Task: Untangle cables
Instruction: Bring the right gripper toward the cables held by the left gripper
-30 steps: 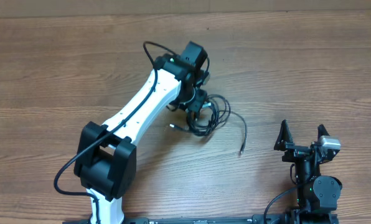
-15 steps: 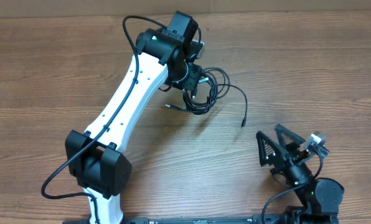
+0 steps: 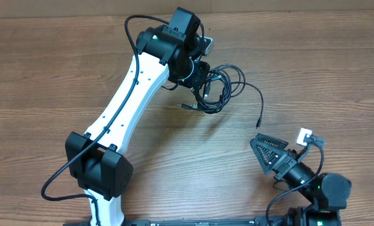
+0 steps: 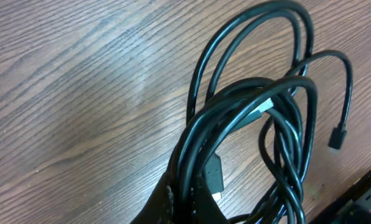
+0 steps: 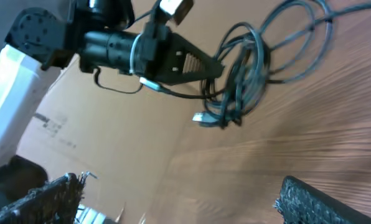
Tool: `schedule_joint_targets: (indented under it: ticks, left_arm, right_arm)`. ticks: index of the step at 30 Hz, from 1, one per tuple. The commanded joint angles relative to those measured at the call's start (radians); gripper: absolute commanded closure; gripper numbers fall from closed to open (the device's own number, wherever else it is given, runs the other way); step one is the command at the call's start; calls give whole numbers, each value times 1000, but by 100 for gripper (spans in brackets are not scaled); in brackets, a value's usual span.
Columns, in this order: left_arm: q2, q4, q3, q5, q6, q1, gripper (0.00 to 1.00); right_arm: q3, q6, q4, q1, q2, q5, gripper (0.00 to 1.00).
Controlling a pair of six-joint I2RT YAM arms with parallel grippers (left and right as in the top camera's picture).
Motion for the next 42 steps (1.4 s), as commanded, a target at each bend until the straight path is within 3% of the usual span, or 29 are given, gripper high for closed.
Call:
schedule_joint_targets:
  ticks: [1,3,7,11,17,24,28,37,42]
  left_arm:
    - [-6,6,30,36,-1,-1,96]
    - [-6,6,30,32,-18,2,96]
    - [-6,3,30,32,-95,13,96]
    - [-6,-12,30,40,-139,31,96]
    - [-6,-13,30,174,-138,59,96]
    - [-6,-9,30,304,-138,94,96]
    - [-6,-8,30,286,-137,98,96]
    - [-6,-45,30,245,-138,98,96]
    - [-6,-52,30,245,-138,96,96]
  right_arm:
    - [130,-93,10,-4,149,-49,0]
    - [231,-170,9,-4,284,-68,0]
    - [360,-175,16,-4,465,-132,0]
    - [367,-165,28,-4,578,-137,0]
    - [367,-173,85,-3,716,-110,0]
    - [367,-229,206,137,861,-154,0]
    - [367,-277,246,246,914,-105,1]
    - [367,-258,399,293,921,-11,22]
    - [367,-253,410,296,921,76,27]
